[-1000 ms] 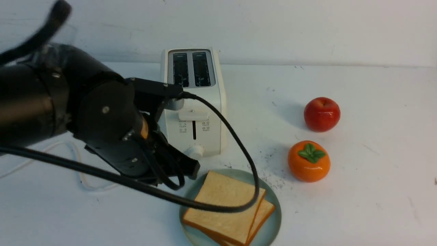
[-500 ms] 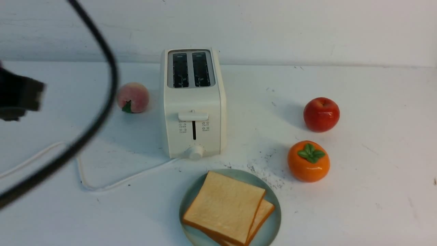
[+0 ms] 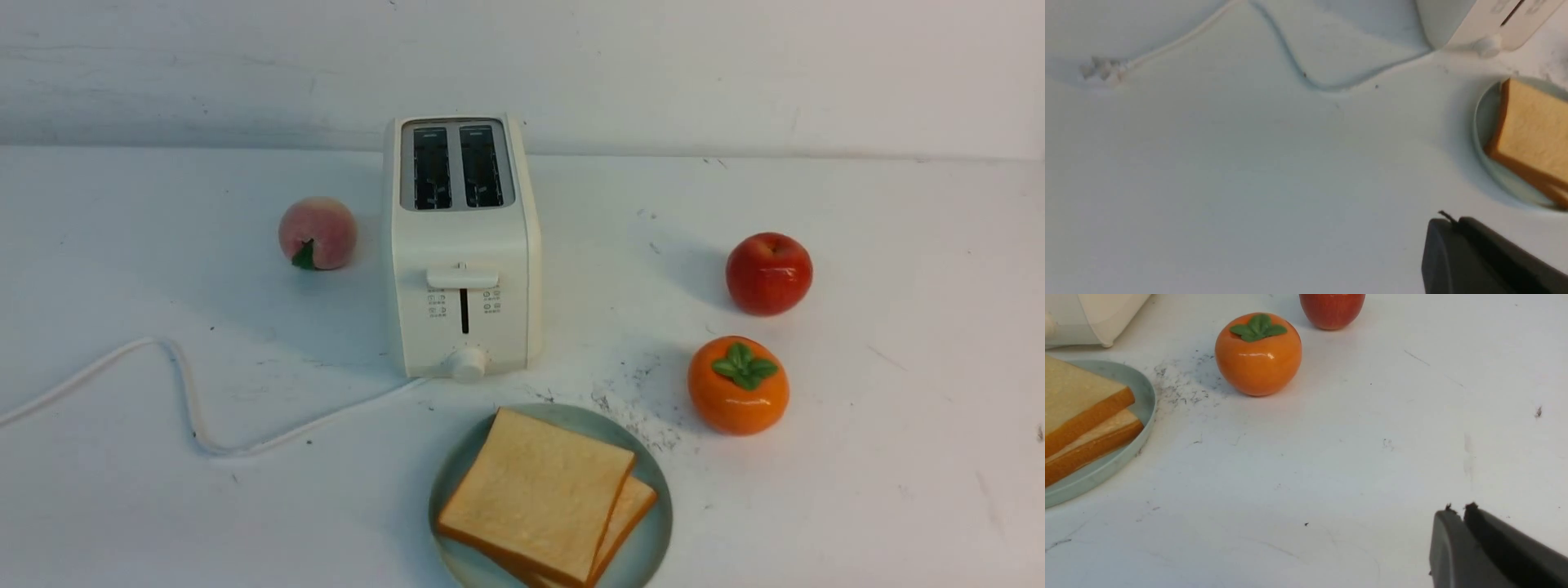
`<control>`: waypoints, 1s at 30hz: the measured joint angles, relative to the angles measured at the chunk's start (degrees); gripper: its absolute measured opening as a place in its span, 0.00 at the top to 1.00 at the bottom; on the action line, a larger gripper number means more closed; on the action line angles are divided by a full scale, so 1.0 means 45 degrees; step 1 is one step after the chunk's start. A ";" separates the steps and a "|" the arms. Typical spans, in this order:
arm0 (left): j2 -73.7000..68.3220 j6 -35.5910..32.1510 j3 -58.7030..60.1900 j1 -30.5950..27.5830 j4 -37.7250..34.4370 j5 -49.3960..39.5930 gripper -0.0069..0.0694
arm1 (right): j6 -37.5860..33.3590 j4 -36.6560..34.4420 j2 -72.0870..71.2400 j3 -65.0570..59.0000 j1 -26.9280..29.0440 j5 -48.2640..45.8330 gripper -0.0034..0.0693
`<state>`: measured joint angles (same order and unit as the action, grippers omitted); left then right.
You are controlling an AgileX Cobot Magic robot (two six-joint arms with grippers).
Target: Take toasted bread from bread machine on white table place on plate.
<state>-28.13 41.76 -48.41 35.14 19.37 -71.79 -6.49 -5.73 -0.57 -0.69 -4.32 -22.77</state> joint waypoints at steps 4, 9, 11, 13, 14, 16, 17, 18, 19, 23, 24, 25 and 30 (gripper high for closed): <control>0.0306 0.0429 0.1601 0.0000 -0.0131 0.1265 0.93 | 0.0000 -0.0015 0.0000 0.0000 0.0000 0.0000 0.88; 0.0306 0.1172 0.2789 0.0000 -0.0250 0.4532 0.93 | 0.0000 -0.0015 0.0000 0.0000 0.0000 0.0000 0.88; 0.0279 0.1682 0.3354 0.0000 -0.0250 0.6507 0.93 | 0.0000 -0.0015 0.0000 0.0000 0.0000 0.0000 0.88; 0.0264 0.1926 0.3676 0.0000 -0.0250 0.7786 0.92 | 0.0000 -0.0015 0.0000 0.0000 0.0000 0.0000 0.88; 0.0252 0.1959 0.3783 0.0000 -0.0250 0.8165 0.92 | 0.0000 -0.0015 0.0000 0.0000 0.0000 0.0000 0.88; 0.0242 0.2020 0.3934 0.0000 -0.0250 0.8698 0.92 | 0.0000 -0.0015 0.0000 0.0000 0.0000 0.0000 0.88; 0.0229 0.2034 0.3984 0.0000 -0.0250 0.8846 0.92 | 0.0000 -0.0015 0.0000 0.0000 0.0000 0.0000 0.88; 0.0229 0.2044 0.4016 0.0000 -0.0250 0.8940 0.92 | 0.0000 -0.0015 0.0000 0.0000 0.0000 0.0000 0.88; 0.0220 0.2044 0.4042 0.0000 -0.0250 0.8988 0.92 | 0.0000 -0.0015 0.0000 0.0000 0.0000 0.0000 0.88; 0.0202 0.2085 0.4052 0.0000 -0.0250 0.9024 0.91 | 0.0000 -0.0015 0.0000 0.0000 0.0000 0.0000 0.88; 0.0202 0.2085 0.4052 0.0000 -0.0250 0.9024 0.91 | 0.0000 -0.0015 0.0000 0.0000 0.0000 0.0000 0.88; 0.0202 0.2085 0.4052 0.0000 -0.0238 0.9024 0.91 | 0.0000 -0.0015 0.0000 0.0000 0.0000 0.0000 0.88; 0.0202 0.2101 0.4052 0.0000 -0.0198 0.9039 0.91 | 0.0000 -0.0015 0.0000 0.0000 0.0000 0.0000 0.88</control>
<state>-27.22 51.22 -30.17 35.14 18.48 -31.11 -6.49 -5.80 -0.57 -0.69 -4.32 -22.77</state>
